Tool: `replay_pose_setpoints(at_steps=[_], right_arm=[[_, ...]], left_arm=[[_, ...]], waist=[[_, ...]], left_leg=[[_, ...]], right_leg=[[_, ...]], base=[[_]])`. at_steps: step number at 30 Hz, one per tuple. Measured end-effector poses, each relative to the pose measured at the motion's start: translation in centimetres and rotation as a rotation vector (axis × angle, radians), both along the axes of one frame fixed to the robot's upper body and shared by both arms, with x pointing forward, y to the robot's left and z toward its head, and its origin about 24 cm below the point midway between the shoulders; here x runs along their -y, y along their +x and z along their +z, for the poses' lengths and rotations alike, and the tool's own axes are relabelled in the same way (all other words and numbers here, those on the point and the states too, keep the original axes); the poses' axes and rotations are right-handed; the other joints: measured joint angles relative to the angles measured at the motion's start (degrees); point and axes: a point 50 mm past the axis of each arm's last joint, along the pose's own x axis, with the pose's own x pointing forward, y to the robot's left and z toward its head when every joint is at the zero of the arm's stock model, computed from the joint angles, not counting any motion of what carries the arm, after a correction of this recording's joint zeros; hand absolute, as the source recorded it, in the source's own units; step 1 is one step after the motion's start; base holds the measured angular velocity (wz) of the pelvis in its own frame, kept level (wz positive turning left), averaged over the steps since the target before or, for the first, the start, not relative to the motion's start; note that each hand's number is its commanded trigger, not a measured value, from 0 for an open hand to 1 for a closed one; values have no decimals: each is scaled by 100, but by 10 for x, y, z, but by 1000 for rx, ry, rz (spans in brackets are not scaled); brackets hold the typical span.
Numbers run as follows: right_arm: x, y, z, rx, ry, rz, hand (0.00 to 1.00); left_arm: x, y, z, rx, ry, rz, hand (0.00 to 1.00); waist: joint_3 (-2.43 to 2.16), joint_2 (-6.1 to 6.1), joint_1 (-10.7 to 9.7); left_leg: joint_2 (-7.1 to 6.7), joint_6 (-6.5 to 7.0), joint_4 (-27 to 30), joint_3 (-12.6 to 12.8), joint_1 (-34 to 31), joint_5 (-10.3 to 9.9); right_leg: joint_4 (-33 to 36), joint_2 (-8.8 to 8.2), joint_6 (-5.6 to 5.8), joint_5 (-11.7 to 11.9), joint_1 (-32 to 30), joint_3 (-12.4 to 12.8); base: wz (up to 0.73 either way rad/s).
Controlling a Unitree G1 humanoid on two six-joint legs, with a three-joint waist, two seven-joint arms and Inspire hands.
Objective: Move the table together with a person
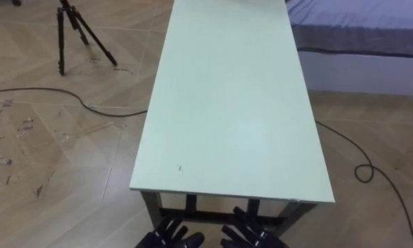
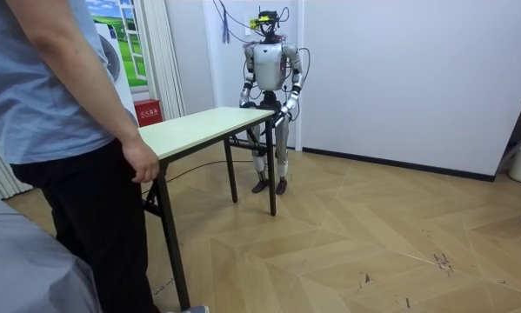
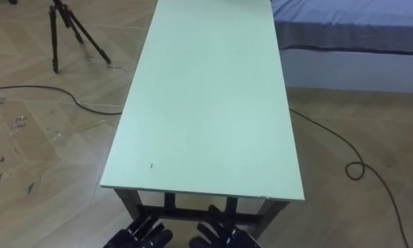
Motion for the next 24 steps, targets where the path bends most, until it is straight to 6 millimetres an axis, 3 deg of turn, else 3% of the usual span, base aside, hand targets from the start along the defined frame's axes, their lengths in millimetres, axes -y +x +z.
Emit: replay_pose_setpoints(at_steps=[8,21,24], right_arm=[[-5,14,15,69,98,-54,0],[-4,22,22,73,130,-63,0],[-4,22,22,64,124,-63,0]], left_arm=[[6,17,22,107,-47,-40,0],[6,31,30,144,-91,-12,0],[6,37,33,156,-97,-13,0]], waist=[[9,17,-6],[18,57,-7],[48,68,4]], left_leg=[[0,-1,79,8,0,1],[-4,-1,102,-12,27,1],[-3,-2,48,3,119,1]], right_leg=[[-1,-8,0,0,8,26],[9,-8,-1,0,86,127],[10,-3,-1,-1,161,135]], base=[[0],[0],[0]])
